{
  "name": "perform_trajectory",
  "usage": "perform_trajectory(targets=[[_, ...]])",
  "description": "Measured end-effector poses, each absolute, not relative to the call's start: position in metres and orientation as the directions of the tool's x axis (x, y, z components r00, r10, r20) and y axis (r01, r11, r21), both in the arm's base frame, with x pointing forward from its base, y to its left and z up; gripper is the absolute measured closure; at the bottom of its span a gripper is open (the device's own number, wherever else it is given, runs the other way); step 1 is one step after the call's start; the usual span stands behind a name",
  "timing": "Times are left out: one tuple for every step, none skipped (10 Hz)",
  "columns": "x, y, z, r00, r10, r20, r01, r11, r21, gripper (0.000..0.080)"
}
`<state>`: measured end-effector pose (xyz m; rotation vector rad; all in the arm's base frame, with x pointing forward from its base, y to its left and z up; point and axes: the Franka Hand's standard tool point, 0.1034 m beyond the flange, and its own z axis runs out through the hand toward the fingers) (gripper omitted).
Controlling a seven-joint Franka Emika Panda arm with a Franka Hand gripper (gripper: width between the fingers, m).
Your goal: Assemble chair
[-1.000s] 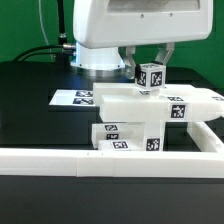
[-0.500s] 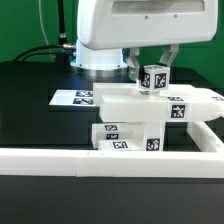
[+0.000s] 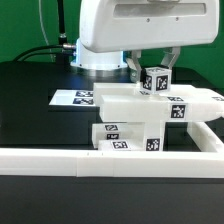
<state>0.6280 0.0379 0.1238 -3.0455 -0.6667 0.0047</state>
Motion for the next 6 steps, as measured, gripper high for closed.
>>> perform_trajectory(targets=[[0.6277, 0.0375, 0.123, 0.909, 0.418, 0.001, 0.418, -0.908, -0.024, 0.0512], [0.6275, 0.0369, 0.1222, 0.909, 0.417, 0.0, 0.417, -0.909, -0.025, 0.0512], [0.627, 0.0368, 0.1205, 0.909, 0.417, -0.003, 0.417, -0.909, -0.025, 0.0512], [0.627, 0.0368, 0.1194, 0.909, 0.417, -0.003, 0.417, -0.909, -0.025, 0.0512], [0.6272, 0.0367, 0.1193, 0.909, 0.417, -0.002, 0.417, -0.909, -0.024, 0.0512], [0.6276, 0.0366, 0.1193, 0.909, 0.417, 0.0, 0.417, -0.909, -0.023, 0.0512]])
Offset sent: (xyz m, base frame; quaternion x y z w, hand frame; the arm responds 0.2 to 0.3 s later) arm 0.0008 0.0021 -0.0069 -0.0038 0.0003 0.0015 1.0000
